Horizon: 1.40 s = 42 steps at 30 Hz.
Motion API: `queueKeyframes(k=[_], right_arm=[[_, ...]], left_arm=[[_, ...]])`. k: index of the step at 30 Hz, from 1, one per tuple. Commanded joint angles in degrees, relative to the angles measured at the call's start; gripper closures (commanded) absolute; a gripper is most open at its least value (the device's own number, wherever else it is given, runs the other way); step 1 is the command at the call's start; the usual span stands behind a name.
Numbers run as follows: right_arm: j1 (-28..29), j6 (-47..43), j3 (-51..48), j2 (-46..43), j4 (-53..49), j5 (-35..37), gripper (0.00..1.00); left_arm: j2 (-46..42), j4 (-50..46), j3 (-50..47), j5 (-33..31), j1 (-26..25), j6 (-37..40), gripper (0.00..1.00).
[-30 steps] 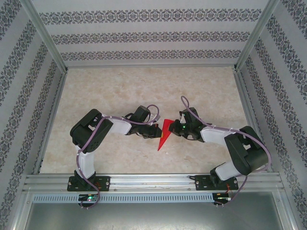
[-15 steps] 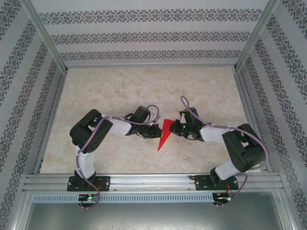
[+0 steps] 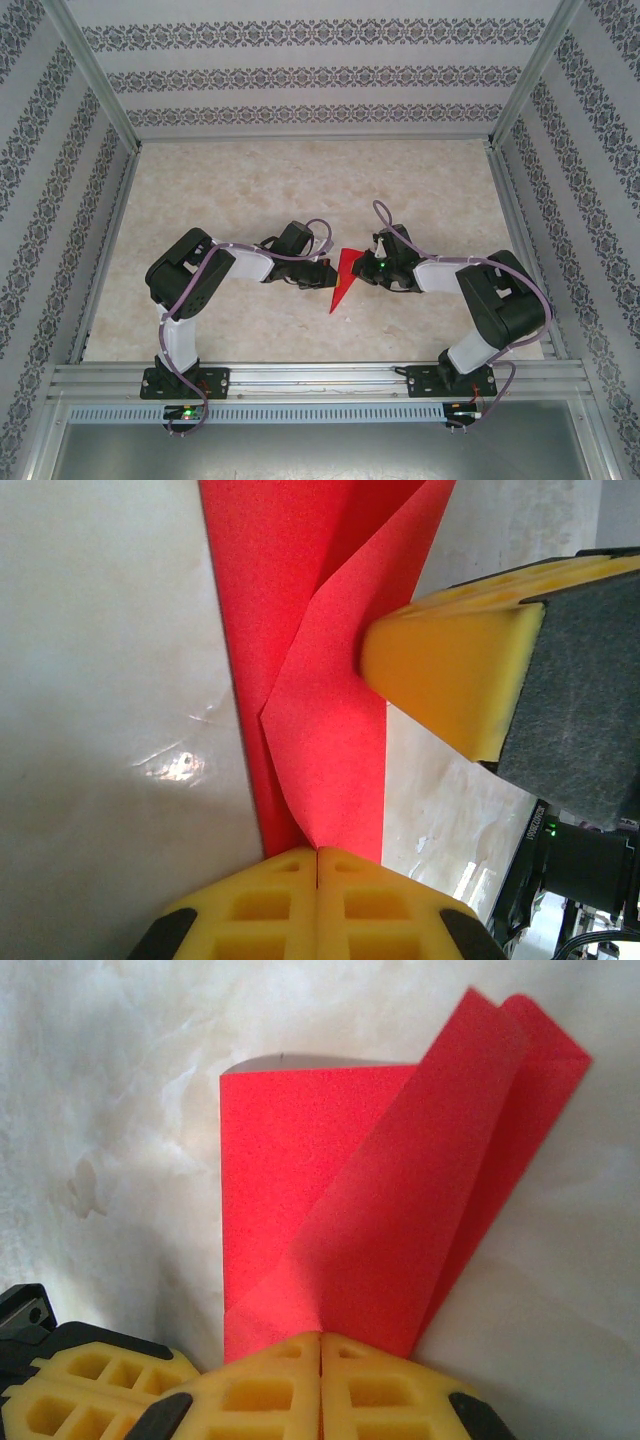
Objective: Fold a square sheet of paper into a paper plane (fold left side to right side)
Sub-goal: Fold the wing for the fifth time at the center of the table.
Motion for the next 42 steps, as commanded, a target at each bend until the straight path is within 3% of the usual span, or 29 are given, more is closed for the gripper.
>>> queueKeyframes(k=[1,6,11,16,20,27,33,42], right_arm=[[-0.5,-1.5,0.7,1.7,-0.3,-0.4,0.92],[-0.6,-1.1,-0.5,2.1,-2.3,0.4,0.94],[-0.6,-2.0,-1.2,2.9,-4.9,1.7,1.0],[-0.5,-2.0,-2.1,3.3,-4.8,2.0,1.0],[-0.4,-2.0,-2.5,2.6,-4.8,2.5,1.0],[-0.2,-1.9,-2.7,1.9,-4.9,2.8,1.0],[0.1,-1.7,-2.5,2.7,-5.0,3.0,1.0],[0.6,-1.7,-2.1,3.0,-5.2,3.1,1.0]], left_arm=[[3.2,-4.3,-2.6,-12.1,1.5,1.5,1.0],[1.1,-3.3,-3.5,-11.4,1.5,1.6,0.97],[-3.4,-3.4,-4.0,-10.5,1.5,1.4,0.83],[-9.4,-6.7,-4.1,-11.0,2.7,2.3,0.78],[-13.4,-10.6,-3.7,-10.7,3.1,3.6,0.79],[-16.1,-13.8,-0.7,-3.3,1.8,3.2,0.87],[-13.2,-14.9,3.4,1.3,-1.4,2.2,0.9],[-7.5,-14.3,5.6,3.0,-3.4,2.0,0.91]])
